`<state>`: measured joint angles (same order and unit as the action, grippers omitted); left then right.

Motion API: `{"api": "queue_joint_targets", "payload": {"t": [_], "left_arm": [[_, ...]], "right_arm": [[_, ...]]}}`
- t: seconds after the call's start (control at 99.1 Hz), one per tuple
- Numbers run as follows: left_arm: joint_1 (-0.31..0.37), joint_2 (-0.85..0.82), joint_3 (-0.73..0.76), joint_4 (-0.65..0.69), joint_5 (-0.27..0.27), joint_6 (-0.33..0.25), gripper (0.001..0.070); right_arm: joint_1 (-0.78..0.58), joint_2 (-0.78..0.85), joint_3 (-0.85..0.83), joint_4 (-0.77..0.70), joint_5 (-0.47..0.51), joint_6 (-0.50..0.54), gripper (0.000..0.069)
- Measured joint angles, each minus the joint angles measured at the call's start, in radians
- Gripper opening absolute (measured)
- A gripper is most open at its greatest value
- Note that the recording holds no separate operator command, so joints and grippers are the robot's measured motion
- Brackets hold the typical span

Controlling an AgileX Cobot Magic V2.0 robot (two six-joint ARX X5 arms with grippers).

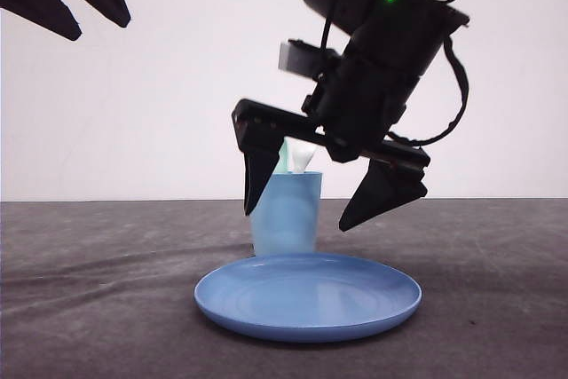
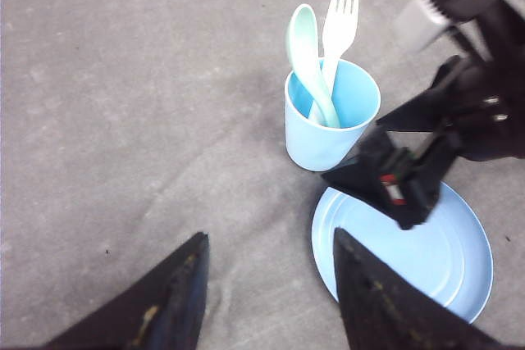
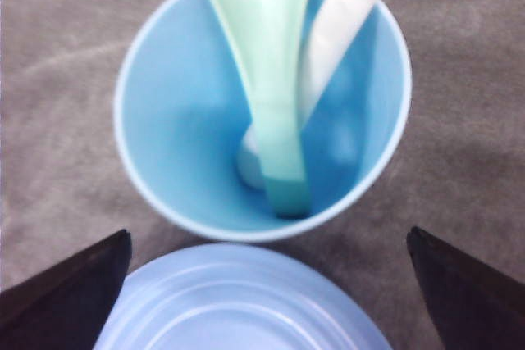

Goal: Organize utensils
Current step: 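Lower the open right gripper around the light blue cup and close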

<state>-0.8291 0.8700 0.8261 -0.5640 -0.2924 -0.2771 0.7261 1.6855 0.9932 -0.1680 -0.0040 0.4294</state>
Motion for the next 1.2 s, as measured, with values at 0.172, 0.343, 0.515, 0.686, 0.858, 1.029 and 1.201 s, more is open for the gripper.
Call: {"api": "queue_joint_targets", "payload": {"t": [0.172,0.343,0.515,0.686,0.858,1.029,1.201], "left_arm": [[0.0,0.0,0.0,0.0,0.0,0.0,0.0279],[0.0,0.0,0.0,0.0,0.0,0.0,0.0279],[0.0,0.0,0.0,0.0,0.0,0.0,0.0279],[0.0,0.0,0.0,0.0,0.0,0.0,0.0279],[0.0,0.0,0.0,0.0,0.0,0.0,0.0279],[0.0,0.0,0.0,0.0,0.0,0.0,0.0279],[0.0,0.0,0.0,0.0,0.0,0.0,0.0279]], "right_arm": [[0.0,0.042,0.042,-0.02,0.0,-0.026,0.068],[0.0,0.068,0.091,-0.024,0.0,-0.04,0.068],[-0.001,0.114,0.131,-0.04,0.001,-0.062,0.068],[-0.003,0.151,0.171,-0.052,0.007,-0.068,0.068],[-0.007,0.164,0.185,-0.051,0.038,-0.087,0.0679],[-0.007,0.164,0.185,-0.051,0.053,-0.105,0.0527],[-0.006,0.164,0.185,-0.051,0.057,-0.114,0.0434]]}}
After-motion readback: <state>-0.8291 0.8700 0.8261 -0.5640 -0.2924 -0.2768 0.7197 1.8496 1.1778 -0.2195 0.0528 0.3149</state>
